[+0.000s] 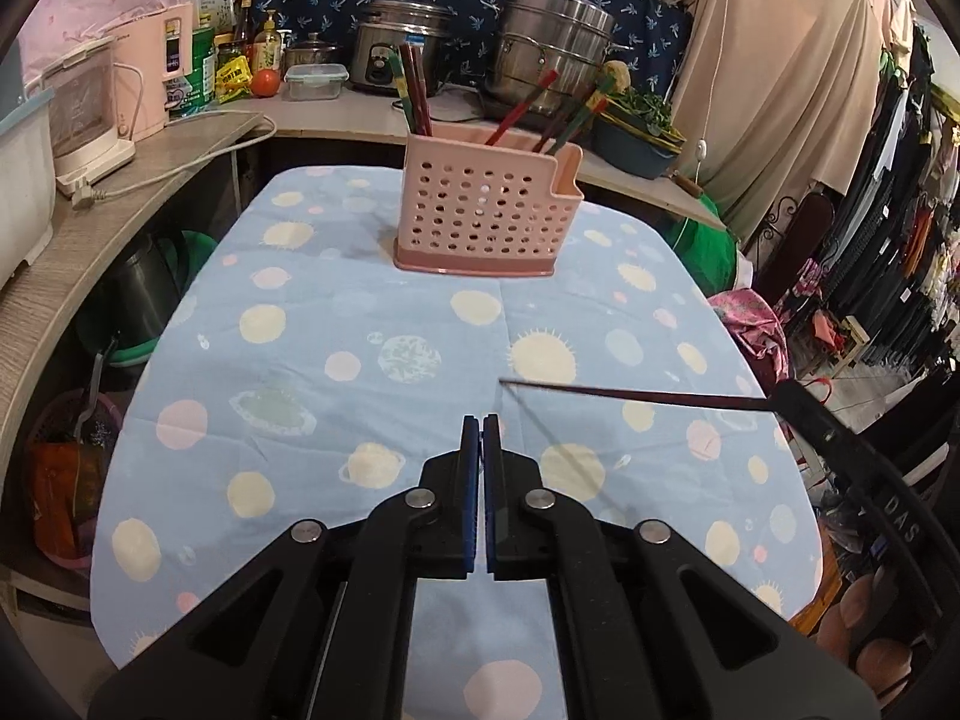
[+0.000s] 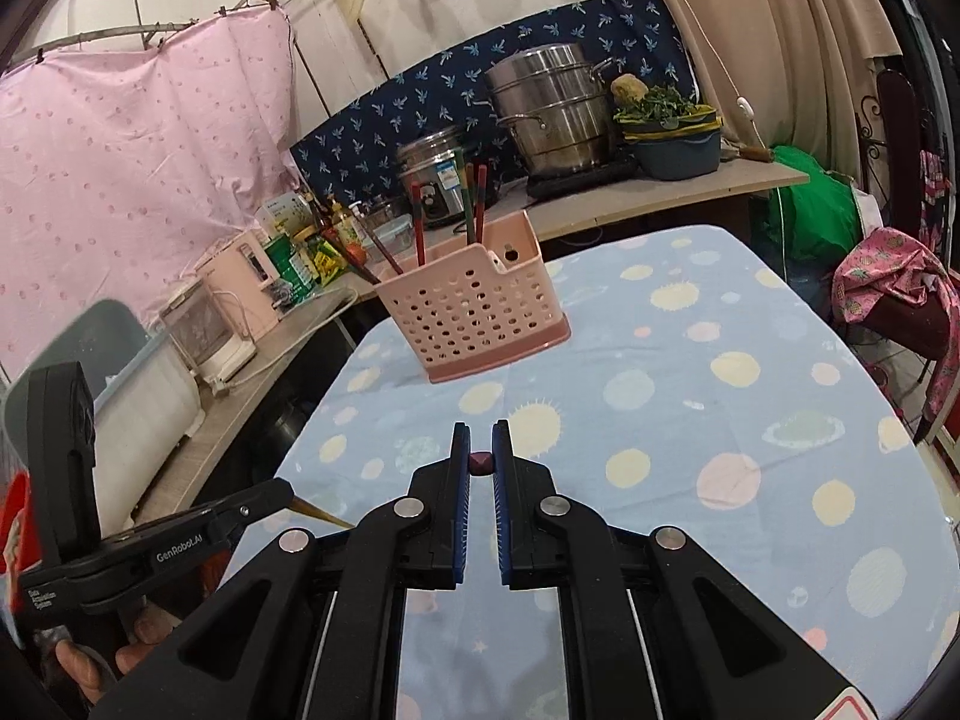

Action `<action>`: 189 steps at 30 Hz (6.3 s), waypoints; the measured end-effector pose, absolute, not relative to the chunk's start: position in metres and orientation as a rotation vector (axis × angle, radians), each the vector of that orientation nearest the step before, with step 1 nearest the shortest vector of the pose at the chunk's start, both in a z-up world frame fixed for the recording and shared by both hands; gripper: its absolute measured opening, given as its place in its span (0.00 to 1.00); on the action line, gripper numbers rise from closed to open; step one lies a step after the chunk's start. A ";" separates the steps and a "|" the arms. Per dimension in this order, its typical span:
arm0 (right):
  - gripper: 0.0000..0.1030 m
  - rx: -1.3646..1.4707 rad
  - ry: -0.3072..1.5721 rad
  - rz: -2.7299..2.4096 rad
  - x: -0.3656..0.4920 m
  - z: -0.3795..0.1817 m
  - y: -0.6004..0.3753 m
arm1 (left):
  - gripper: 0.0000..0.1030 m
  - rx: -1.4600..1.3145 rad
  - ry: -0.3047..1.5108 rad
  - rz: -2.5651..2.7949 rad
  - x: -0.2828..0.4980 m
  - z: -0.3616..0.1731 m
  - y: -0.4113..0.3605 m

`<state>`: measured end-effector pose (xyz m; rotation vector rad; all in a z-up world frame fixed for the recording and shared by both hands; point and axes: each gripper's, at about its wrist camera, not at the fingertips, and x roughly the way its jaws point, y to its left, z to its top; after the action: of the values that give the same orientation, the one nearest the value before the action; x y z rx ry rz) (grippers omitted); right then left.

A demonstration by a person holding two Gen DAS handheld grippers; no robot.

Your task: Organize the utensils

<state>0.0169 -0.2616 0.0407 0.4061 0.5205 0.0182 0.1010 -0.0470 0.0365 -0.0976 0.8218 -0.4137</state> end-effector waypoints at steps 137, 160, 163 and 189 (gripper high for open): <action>0.68 0.081 0.643 -0.138 0.098 0.040 -0.230 | 0.81 0.103 0.712 -0.132 0.161 0.045 -0.063; 0.93 0.091 0.691 -0.161 0.101 0.021 -0.239 | 0.92 0.107 0.744 -0.069 0.164 0.027 -0.056; 0.93 0.093 0.694 -0.161 0.101 0.020 -0.239 | 0.92 0.106 0.749 -0.067 0.164 0.025 -0.056; 0.93 0.104 0.707 -0.170 0.101 0.017 -0.242 | 0.92 0.119 0.765 -0.061 0.165 0.020 -0.055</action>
<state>0.1009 -0.2416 0.0169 0.1045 0.7069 -0.1697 0.1650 -0.0547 0.0200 0.1186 0.7653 -0.0610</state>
